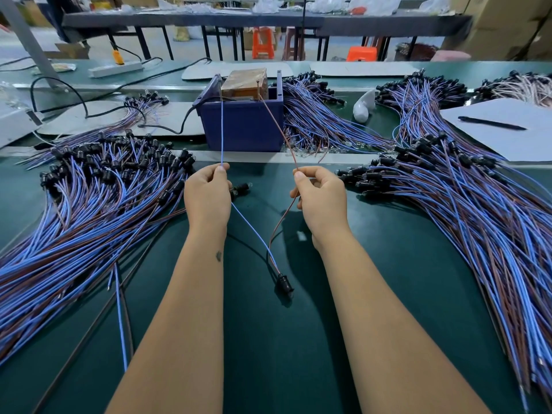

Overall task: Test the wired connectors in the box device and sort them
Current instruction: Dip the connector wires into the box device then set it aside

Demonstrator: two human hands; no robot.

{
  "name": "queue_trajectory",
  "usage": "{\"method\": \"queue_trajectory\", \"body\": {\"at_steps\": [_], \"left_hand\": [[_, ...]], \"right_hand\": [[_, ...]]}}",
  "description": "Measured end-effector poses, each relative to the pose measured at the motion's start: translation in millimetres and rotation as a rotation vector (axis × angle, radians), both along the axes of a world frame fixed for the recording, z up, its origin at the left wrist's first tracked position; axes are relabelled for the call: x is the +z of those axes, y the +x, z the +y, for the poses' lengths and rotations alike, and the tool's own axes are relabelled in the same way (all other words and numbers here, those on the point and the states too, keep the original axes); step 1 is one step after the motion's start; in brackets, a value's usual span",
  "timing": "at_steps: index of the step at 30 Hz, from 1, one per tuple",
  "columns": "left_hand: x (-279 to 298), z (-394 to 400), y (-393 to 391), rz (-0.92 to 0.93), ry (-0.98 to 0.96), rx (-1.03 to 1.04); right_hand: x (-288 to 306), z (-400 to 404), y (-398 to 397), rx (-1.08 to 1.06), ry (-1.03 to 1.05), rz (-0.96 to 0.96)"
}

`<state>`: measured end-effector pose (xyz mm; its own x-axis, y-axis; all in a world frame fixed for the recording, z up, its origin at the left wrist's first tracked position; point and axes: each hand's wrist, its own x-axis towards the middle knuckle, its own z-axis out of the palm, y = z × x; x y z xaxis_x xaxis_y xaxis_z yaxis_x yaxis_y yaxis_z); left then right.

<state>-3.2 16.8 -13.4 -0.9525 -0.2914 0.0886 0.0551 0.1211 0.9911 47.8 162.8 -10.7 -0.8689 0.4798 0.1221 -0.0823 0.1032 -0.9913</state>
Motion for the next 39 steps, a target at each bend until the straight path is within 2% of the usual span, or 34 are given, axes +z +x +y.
{"method": "queue_trajectory", "body": {"at_steps": [39], "left_hand": [[-0.8, -0.5, -6.5, -0.002, 0.007, -0.026]], "right_hand": [[-3.4, -0.8, -6.9, -0.012, 0.044, -0.008]]}}
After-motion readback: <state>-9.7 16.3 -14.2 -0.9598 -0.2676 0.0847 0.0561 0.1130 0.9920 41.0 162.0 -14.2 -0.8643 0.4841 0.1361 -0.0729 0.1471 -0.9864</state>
